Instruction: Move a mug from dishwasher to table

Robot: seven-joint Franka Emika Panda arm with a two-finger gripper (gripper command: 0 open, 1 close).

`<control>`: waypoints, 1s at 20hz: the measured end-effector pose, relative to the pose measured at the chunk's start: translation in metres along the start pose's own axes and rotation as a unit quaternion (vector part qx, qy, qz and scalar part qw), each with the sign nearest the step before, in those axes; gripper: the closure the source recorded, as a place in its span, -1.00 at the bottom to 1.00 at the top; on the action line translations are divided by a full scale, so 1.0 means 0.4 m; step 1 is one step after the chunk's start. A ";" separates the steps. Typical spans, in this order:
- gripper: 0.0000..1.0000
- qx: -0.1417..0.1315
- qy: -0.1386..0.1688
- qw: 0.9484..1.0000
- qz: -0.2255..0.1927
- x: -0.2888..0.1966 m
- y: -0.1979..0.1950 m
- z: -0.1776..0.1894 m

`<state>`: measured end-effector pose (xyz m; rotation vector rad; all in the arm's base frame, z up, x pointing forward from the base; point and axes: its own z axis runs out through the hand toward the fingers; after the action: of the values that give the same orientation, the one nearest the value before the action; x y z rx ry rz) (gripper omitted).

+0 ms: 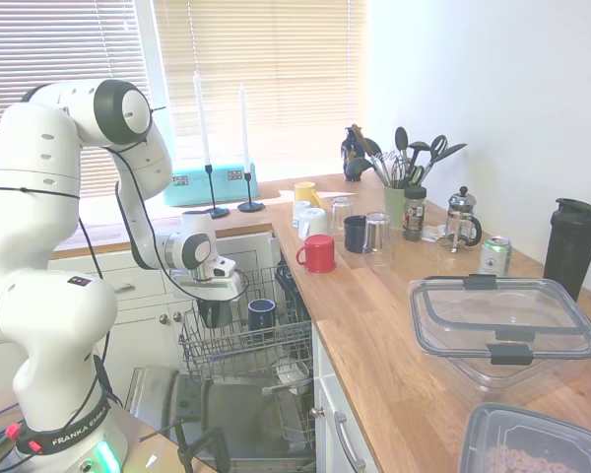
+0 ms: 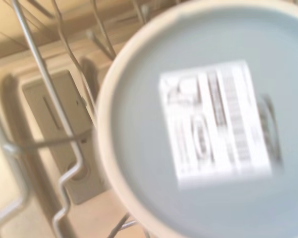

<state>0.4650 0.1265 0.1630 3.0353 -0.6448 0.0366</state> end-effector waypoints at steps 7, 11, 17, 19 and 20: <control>1.00 0.020 0.031 0.999 0.030 0.066 0.033 -0.099; 1.00 0.034 0.043 0.998 0.044 0.093 0.037 -0.163; 1.00 0.064 0.060 0.993 0.084 0.140 0.083 -0.310; 1.00 0.074 0.063 0.990 0.098 0.161 0.106 -0.362; 1.00 0.081 0.066 0.989 0.105 0.172 0.120 -0.386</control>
<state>0.5059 0.0613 0.3210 3.0651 -0.9912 0.3086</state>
